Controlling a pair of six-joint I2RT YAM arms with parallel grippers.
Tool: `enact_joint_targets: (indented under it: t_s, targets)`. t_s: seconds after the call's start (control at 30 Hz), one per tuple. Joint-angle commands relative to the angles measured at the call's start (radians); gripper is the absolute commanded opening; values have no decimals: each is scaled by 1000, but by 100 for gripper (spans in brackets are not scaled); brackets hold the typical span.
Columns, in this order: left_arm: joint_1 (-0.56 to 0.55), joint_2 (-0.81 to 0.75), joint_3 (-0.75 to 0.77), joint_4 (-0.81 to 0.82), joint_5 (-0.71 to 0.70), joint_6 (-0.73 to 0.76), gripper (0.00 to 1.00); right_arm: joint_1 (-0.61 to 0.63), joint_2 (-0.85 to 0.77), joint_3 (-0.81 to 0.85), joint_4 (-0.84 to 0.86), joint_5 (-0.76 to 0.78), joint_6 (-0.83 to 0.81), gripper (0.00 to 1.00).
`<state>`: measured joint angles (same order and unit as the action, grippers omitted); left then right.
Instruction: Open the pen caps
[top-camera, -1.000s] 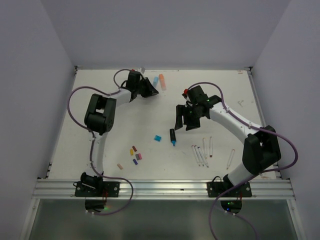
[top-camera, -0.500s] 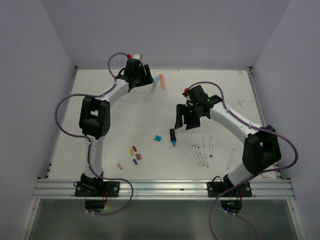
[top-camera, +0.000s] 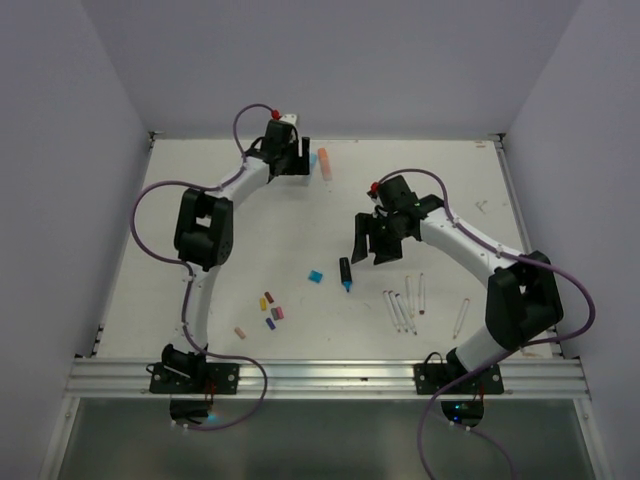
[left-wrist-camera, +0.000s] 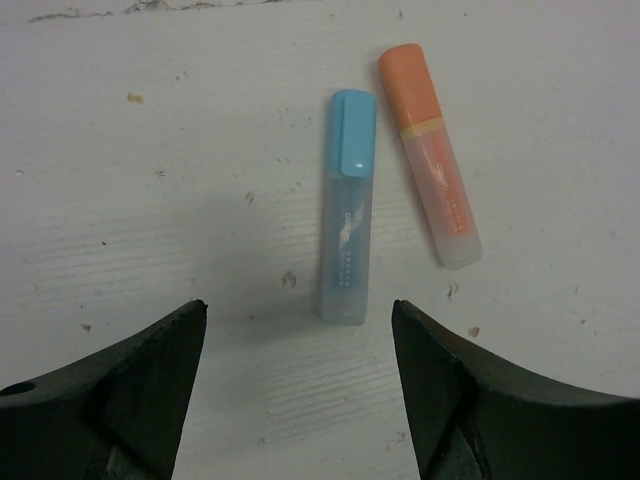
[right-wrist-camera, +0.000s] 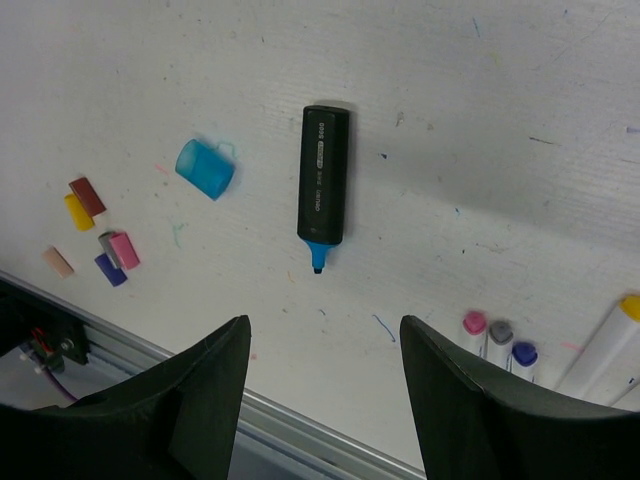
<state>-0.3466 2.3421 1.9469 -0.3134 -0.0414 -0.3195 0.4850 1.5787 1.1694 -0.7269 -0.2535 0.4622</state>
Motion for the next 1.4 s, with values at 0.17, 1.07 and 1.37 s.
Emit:
enact_joint_targets:
  t_s: [0.17, 1.07, 1.37]
  targets:
    - [-9, 36, 61, 21, 29, 91, 81, -8, -49, -1, 41, -10, 24, 65]
    - [-80, 161, 216, -151, -138, 168, 76, -11, -68, -39, 61, -6, 35, 65]
    - [-80, 172, 210, -133, -138, 158, 71, -13, -72, -48, 64, -6, 36, 65]
